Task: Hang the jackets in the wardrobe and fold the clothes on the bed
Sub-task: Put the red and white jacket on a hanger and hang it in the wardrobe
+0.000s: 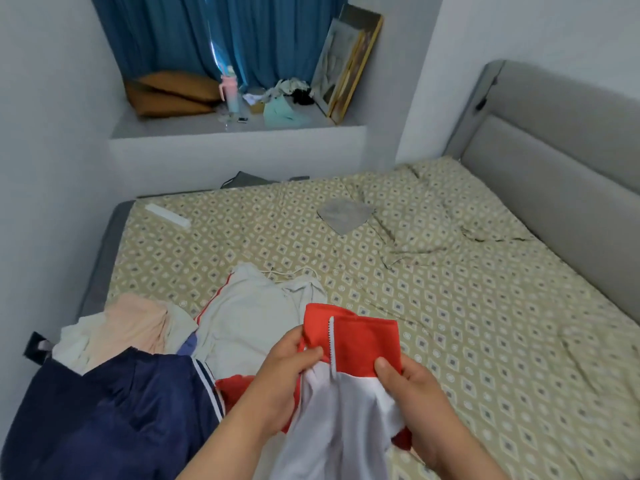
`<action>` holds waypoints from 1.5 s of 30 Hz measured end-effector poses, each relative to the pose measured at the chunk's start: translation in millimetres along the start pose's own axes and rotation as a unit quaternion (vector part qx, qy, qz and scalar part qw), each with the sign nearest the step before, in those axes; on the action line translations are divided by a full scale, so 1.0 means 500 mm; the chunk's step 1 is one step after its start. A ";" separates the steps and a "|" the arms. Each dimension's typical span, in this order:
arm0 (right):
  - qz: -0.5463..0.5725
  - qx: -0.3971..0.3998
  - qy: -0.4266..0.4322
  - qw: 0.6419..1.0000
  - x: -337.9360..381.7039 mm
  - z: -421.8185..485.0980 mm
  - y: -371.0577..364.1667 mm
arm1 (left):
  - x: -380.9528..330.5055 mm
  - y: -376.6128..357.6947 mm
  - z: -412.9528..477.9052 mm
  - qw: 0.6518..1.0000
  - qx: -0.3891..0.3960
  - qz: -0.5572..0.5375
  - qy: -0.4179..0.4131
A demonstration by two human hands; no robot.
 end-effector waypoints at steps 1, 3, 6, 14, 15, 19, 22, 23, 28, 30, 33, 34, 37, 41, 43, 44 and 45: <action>0.013 -0.031 0.019 0.999 0.032 -0.019 0.007 | -0.018 -0.034 -0.025 0.999 0.025 -0.022 -0.006; 0.036 -0.075 0.049 0.995 0.096 -0.064 0.022 | -0.056 -0.096 -0.081 0.998 0.045 -0.010 -0.031; 0.030 -0.086 0.100 0.991 0.189 -0.131 0.047 | -0.112 -0.183 -0.150 0.985 0.017 0.130 -0.112; -0.010 -0.126 0.216 0.968 0.341 -0.348 0.206 | -0.136 -0.419 -0.240 0.974 0.075 0.144 -0.158; -0.007 -0.148 0.227 0.962 0.350 -0.381 0.241 | -0.132 -0.464 -0.259 0.972 0.102 0.138 -0.161; 0.001 -0.245 0.268 0.932 0.371 -0.536 0.399 | -0.093 -0.660 -0.354 0.953 0.195 0.133 -0.190; 0.002 -0.307 0.295 0.905 0.370 -0.665 0.515 | -0.041 -0.804 -0.429 0.932 0.249 0.157 -0.211; 0.003 -0.320 0.299 0.899 0.365 -0.706 0.549 | -0.020 -0.848 -0.453 0.927 0.264 0.163 -0.212; 0.004 -0.393 0.302 0.869 0.330 -0.907 0.705 | 0.100 -1.037 -0.583 0.906 0.340 0.166 -0.192; -0.004 -0.419 0.305 0.855 0.316 -0.982 0.762 | 0.148 -1.104 -0.630 0.899 0.364 0.166 -0.180; 0.008 -0.468 0.309 0.828 0.287 -1.090 0.841 | 0.227 -1.198 -0.689 0.885 0.404 0.169 -0.158; 0.016 -0.478 0.309 0.822 0.277 -1.122 0.863 | 0.255 -1.228 -0.707 0.880 0.418 0.171 -0.151; 0.022 -0.498 0.291 0.817 0.239 -1.210 0.919 | 0.337 -1.312 -0.765 0.861 0.461 0.180 -0.123; -0.014 -0.592 0.286 0.753 0.194 -1.360 0.993 | 0.443 -1.419 -0.859 0.821 0.536 0.182 -0.079; -0.020 -0.650 0.283 0.705 0.168 -1.438 1.023 | 0.504 -1.471 -0.900 0.798 0.569 0.189 -0.057; -0.023 -0.673 0.284 0.683 0.155 -1.474 1.036 | 0.537 -1.495 -0.918 0.786 0.585 0.194 -0.044; -0.026 -0.693 0.283 0.662 0.142 -1.508 1.049 | 0.570 -1.520 -0.934 0.775 0.599 0.201 -0.031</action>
Point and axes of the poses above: each hand's wrist, its own z-axis towards the middle knuckle, its own y-axis out of the back of the hand, x = y × z, the point moved 10 cm from there along z, towards the middle knuckle, and after that the axes turned 7 degrees about y, right-handed, at the moved point
